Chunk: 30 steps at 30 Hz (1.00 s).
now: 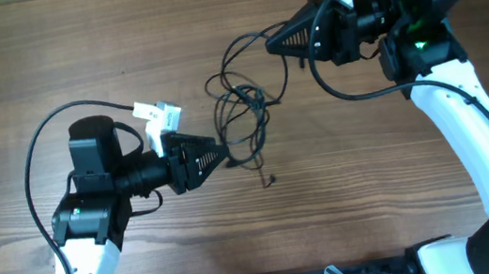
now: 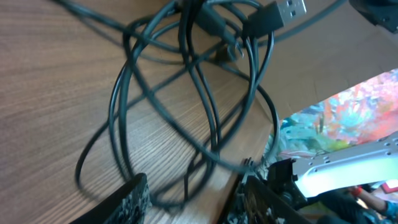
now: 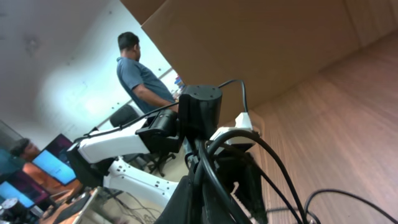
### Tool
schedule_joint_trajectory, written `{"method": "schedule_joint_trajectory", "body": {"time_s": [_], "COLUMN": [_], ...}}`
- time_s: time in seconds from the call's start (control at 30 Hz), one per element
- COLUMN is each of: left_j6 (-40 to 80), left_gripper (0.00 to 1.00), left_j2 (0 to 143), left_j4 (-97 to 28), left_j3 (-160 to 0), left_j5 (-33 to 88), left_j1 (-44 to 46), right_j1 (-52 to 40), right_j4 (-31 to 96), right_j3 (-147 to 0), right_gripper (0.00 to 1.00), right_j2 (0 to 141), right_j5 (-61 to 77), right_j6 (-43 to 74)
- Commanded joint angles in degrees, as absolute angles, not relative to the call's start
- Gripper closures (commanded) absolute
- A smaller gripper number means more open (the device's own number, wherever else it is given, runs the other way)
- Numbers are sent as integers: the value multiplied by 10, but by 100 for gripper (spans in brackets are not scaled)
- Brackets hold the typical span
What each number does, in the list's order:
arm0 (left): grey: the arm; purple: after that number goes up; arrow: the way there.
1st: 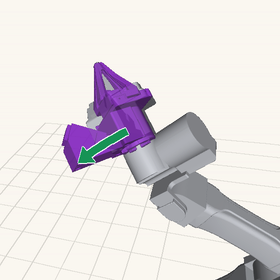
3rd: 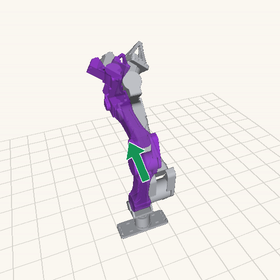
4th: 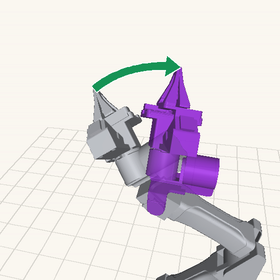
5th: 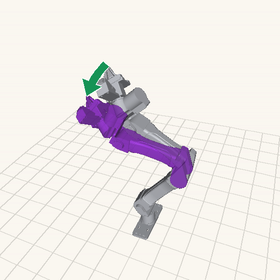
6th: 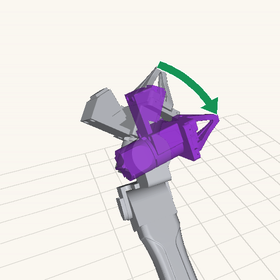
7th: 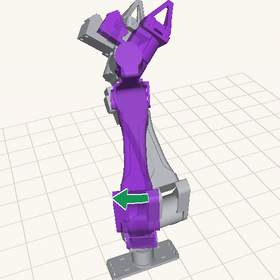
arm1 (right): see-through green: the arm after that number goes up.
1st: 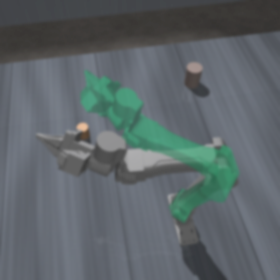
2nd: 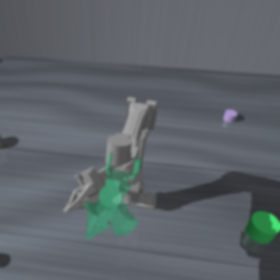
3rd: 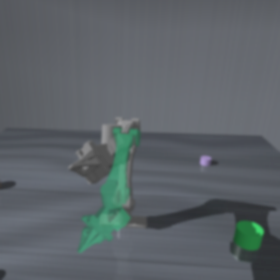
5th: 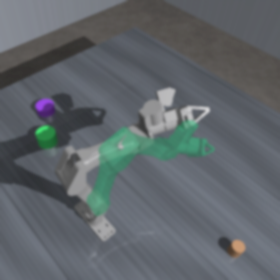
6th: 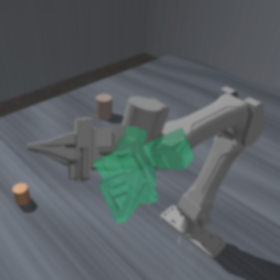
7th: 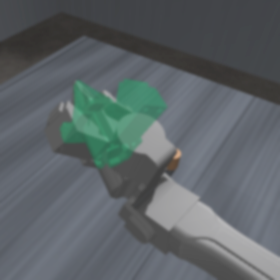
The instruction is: Untangle cables
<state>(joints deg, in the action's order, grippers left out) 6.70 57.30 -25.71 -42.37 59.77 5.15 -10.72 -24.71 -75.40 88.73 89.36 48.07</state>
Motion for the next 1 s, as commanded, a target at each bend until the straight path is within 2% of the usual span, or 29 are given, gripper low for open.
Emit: {"method": "schedule_joint_trajectory", "body": {"time_s": [0.0, 0.27, 0.5, 0.9, 0.93, 0.97], "left_j6": [64, 64, 64, 64, 64, 64], "left_gripper": [48, 47, 45, 45, 46, 57], "left_j2": [570, 570, 573, 627, 627, 627], "left_j4": [-246, -237, -238, -239, -239, -238], "left_j3": [-426, -426, -426, -426, -426, -426], "left_j5": [588, 568, 463, 456, 453, 453], "left_j1": [54, 54, 54, 54, 54, 54], "right_j1": [-127, -197, -217, -223, -223, -223], "right_j4": [-243, -244, -243, -243, -243, -243], "right_j3": [-753, -753, -753, -753, -753, -753], "right_gripper": [96, 96, 95, 95, 95, 96], "right_j2": [892, 892, 892, 891, 891, 891], "right_j5": [930, 930, 930, 930, 930, 930], "right_j6": [465, 465, 465, 467, 467, 467]}}
